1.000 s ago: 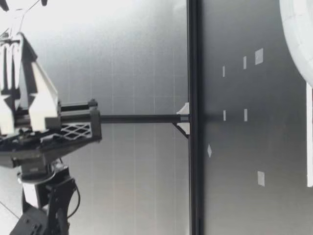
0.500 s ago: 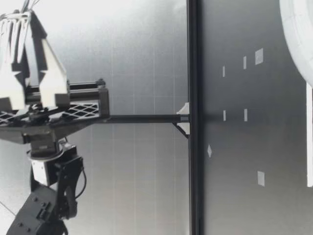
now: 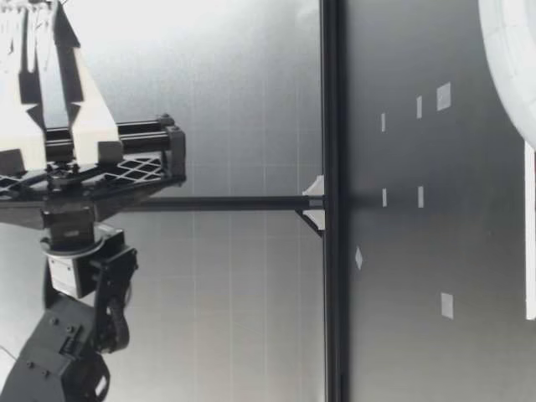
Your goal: Pick up the fork and place it on the plate.
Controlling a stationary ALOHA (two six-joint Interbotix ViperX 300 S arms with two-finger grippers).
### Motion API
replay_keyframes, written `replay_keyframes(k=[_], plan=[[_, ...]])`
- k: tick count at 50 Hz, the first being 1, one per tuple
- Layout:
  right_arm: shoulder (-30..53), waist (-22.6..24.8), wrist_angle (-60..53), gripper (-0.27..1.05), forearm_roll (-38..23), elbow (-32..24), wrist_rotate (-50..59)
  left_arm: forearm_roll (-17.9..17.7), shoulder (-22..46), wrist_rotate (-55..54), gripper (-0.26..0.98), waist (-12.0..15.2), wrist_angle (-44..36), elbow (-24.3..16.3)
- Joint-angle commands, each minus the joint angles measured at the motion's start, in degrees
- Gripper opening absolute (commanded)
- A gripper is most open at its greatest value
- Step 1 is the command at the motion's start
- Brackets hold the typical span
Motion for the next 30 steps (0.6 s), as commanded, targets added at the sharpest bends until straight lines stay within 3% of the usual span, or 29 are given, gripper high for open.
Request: replay_keyframes(k=[1,12,18,21,25,30], plan=[[0.4,0.2,-0.2,0.11,0.1,-0.4,0.2,1.1,-1.1,0.7,0.25,-0.2,0.6,-2.6],[0.2,0.2,-0.5,0.09,0.5,-0.1,0.4,1.7,-0.1,1.2,0.79,0.3,0.1,-2.8],[-0.1,0.2,-0.7,0.09,1.7,0.2,1.0,5.2,-1.4,2.8,0.79,2.5,0.1,-3.5],[-0.3,0.2,-0.8,0.09,3.7,0.1,2.0,9.6,-2.9,4.8,0.77,4.1,0.3,-4.4],[-0.4,0.2,-0.2,0.09,7.5,0.2,4.5,18.4,-5.5,7.8,0.76,6.1,0.5,-5.4],[-0.9,0.2,4.5,0.09,13.3,0.4,7.9,28.8,-8.4,8.2,0.76,6.4,0.8,-5.4]])
